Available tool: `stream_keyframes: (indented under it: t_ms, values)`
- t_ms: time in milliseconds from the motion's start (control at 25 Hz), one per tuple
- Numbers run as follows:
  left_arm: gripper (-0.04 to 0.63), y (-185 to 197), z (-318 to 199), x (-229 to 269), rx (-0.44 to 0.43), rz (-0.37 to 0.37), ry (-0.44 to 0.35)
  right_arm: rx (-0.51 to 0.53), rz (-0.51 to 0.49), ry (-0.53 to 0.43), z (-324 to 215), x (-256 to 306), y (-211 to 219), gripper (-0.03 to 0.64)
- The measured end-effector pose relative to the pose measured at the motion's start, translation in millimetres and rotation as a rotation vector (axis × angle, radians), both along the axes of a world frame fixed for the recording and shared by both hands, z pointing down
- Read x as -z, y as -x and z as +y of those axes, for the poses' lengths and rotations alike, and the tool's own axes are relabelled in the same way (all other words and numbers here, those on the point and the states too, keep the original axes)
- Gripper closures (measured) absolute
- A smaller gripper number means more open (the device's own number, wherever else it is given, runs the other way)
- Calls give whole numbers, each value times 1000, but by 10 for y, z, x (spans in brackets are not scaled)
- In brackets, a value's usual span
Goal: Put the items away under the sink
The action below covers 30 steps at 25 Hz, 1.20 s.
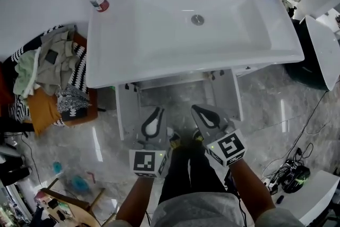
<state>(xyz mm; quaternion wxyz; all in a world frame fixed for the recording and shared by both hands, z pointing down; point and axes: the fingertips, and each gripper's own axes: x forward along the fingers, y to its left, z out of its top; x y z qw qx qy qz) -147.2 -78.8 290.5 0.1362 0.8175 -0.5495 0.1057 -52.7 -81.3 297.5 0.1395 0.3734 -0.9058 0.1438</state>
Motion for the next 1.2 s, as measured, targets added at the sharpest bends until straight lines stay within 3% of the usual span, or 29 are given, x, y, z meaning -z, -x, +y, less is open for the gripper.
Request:
stream_keyframes:
  t_ms: [720, 1200]
  values:
    - [543, -126, -450, -1468, 14, -53, 75, -17, -61, 117, -465, -1529, 56, 623]
    - [543, -270, -948, -2661, 6, -59, 13, -52, -89, 61, -882, -2597, 98, 623]
